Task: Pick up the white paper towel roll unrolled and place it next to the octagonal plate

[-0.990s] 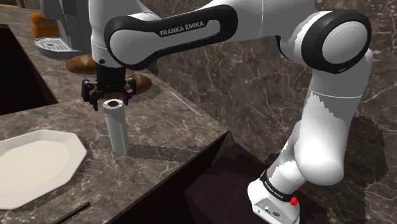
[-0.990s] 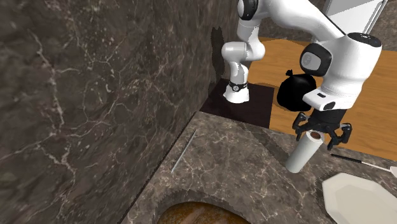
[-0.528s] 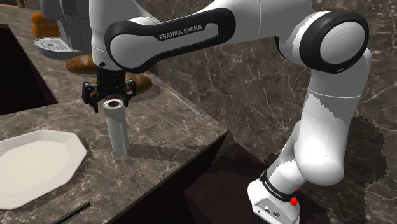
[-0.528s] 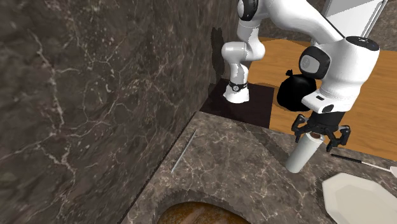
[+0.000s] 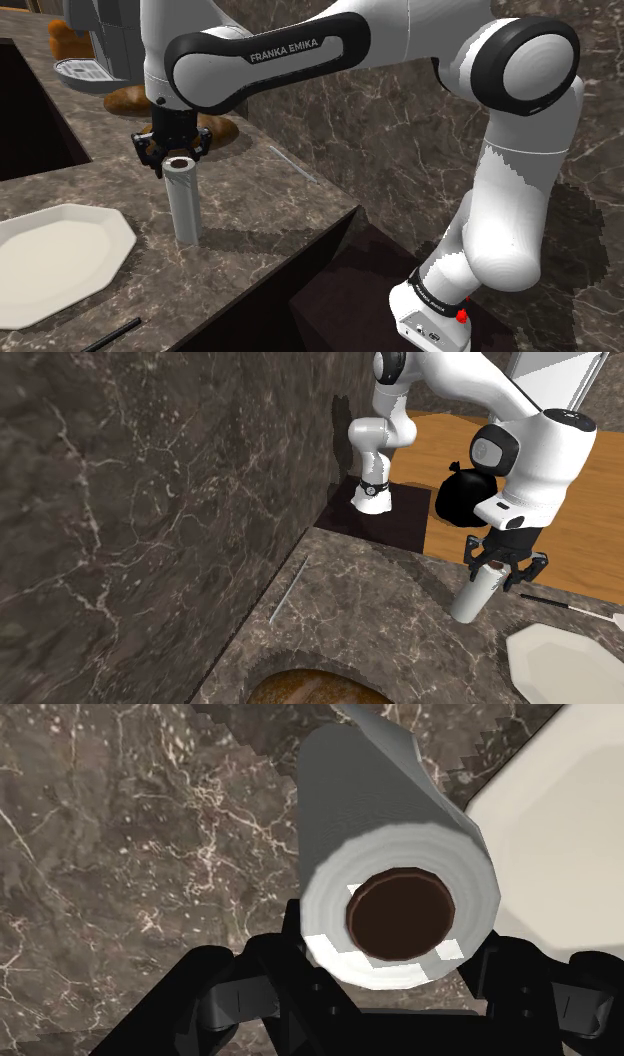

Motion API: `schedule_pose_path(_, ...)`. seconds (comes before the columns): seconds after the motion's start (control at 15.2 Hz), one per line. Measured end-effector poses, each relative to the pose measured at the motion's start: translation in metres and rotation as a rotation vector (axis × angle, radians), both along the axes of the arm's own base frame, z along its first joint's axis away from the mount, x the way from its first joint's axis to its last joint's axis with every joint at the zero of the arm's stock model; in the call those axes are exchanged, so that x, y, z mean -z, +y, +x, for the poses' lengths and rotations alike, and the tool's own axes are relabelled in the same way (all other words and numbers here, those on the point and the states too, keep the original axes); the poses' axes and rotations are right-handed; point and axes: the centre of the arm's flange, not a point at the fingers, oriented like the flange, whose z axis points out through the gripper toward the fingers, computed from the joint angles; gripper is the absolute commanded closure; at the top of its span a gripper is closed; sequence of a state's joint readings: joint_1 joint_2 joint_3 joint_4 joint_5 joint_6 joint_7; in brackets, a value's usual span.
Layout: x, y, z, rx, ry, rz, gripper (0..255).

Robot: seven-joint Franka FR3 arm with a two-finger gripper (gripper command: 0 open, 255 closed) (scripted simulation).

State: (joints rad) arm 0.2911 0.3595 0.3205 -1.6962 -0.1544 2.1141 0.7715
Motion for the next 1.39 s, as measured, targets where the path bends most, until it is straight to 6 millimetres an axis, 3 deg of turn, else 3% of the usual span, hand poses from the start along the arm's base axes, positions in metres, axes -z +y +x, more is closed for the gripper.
schedule_pose_path(0.33, -0.006, 0.0, 0.001, -0.001, 0.001, 0.0, 255)
schedule_pose_path(1.32, -0.084, 0.001, 0.0, -0.001, 0.0, 0.001, 255)
schedule_pose_path(1.39, -0.087, 0.001, 0.006, -0.001, 0.0, 0.001, 255)
